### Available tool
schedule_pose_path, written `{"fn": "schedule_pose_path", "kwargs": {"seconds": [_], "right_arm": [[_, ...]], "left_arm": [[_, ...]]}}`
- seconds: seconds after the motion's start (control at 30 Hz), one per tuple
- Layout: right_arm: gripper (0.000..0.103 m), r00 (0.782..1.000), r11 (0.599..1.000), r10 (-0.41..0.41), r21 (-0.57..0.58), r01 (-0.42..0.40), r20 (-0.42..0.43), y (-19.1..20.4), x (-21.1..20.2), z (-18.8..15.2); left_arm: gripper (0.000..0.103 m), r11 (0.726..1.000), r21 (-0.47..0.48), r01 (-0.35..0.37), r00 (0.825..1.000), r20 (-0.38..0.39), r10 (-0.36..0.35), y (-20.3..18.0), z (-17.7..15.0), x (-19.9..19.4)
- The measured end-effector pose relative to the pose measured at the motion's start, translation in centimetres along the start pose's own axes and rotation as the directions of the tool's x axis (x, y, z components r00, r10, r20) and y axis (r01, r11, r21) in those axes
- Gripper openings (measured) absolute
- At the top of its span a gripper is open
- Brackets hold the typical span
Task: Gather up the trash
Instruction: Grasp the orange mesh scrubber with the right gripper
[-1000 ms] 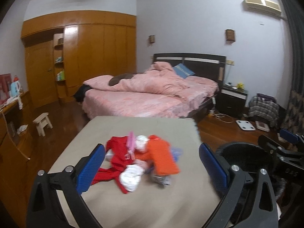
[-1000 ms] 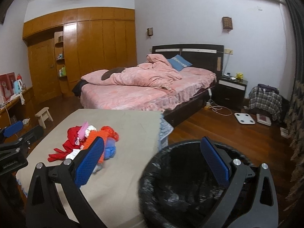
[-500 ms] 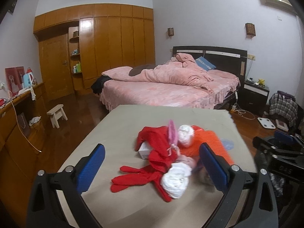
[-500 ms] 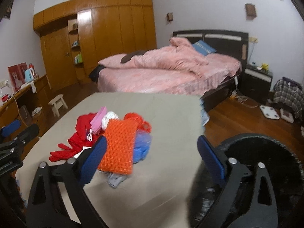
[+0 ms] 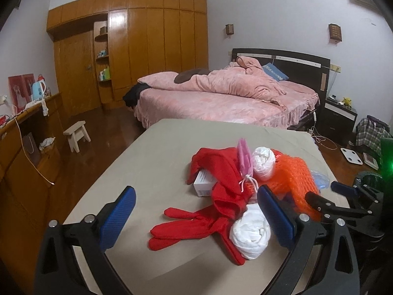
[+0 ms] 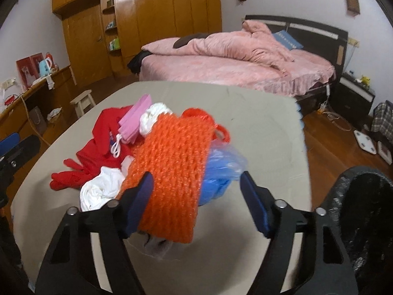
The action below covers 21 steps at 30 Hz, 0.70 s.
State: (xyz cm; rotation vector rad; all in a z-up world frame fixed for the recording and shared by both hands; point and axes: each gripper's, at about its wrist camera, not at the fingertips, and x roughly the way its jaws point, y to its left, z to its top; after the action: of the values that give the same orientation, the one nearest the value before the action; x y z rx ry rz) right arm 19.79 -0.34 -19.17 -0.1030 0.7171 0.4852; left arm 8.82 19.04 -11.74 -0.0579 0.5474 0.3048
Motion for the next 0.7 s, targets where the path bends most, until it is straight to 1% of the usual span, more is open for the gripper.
{"fn": "schedule_pose_path", "kwargs": {"seconds": [0.03, 0.1, 0.17, 0.2, 0.27, 0.3, 0.53, 0.57, 0.63, 0.67, 0.7], "right_arm": [[0.056, 1.000, 1.000, 0.020, 0.002, -0.020, -0.012, 0.0, 0.3, 0.0], [0.039, 0.997, 0.997, 0.076, 0.002, -0.076, -0.033, 0.2, 0.4, -0.1], [0.028, 0.993, 0.994, 0.110, 0.000, -0.110, -0.043, 0.4, 0.3, -0.2], [0.022, 0.991, 0.992, 0.126, -0.002, -0.126, -0.045, 0.5, 0.1, -0.2], [0.008, 0.990, 0.991, 0.133, -0.010, -0.133, -0.042, 0.6, -0.2, -0.2], [0.005, 0.988, 0.989, 0.149, -0.016, -0.150, -0.042, 0.6, -0.5, -0.2], [0.004, 0.987, 0.987, 0.162, -0.014, -0.162, -0.017, 0.0, -2.4, -0.1], [0.008, 0.986, 0.987, 0.162, -0.013, -0.163, -0.023, -0.2, -2.3, -0.1], [0.011, 0.987, 0.987, 0.158, -0.013, -0.159, -0.029, -0.2, -2.2, -0.2], [0.026, 0.987, 0.987, 0.157, -0.015, -0.158, -0.035, -0.2, -2.1, -0.2], [0.047, 0.987, 0.988, 0.154, -0.013, -0.154, -0.047, -0.1, -1.9, -0.3]], "left_arm": [[0.097, 1.000, 0.001, -0.001, 1.000, -0.004, 0.001, 0.0, -0.1, 0.1], [0.097, 1.000, 0.002, 0.000, 1.000, -0.011, 0.000, 0.1, -0.2, 0.2], [0.097, 1.000, 0.000, 0.003, 1.000, -0.016, -0.003, 0.2, -0.3, 0.2], [0.097, 1.000, -0.002, 0.004, 1.000, -0.017, -0.004, 0.1, -0.3, 0.3], [0.097, 1.000, -0.002, 0.009, 1.000, -0.019, -0.009, 0.1, -0.4, 0.2], [0.097, 1.000, 0.000, 0.012, 1.000, -0.018, -0.012, 0.0, -0.4, 0.1], [0.097, 1.000, 0.009, 0.029, 0.999, -0.021, -0.029, -1.0, -0.7, -0.5], [0.097, 1.000, 0.009, 0.030, 0.999, -0.022, -0.029, -1.0, -0.7, -0.6], [0.097, 1.000, 0.008, 0.028, 0.999, -0.022, -0.028, -0.9, -0.7, -0.7], [0.097, 1.000, 0.007, 0.026, 0.999, -0.022, -0.026, -1.0, -0.7, -0.8], [0.097, 1.000, 0.007, 0.022, 1.000, -0.021, -0.022, -0.9, -0.7, -0.8]]}}
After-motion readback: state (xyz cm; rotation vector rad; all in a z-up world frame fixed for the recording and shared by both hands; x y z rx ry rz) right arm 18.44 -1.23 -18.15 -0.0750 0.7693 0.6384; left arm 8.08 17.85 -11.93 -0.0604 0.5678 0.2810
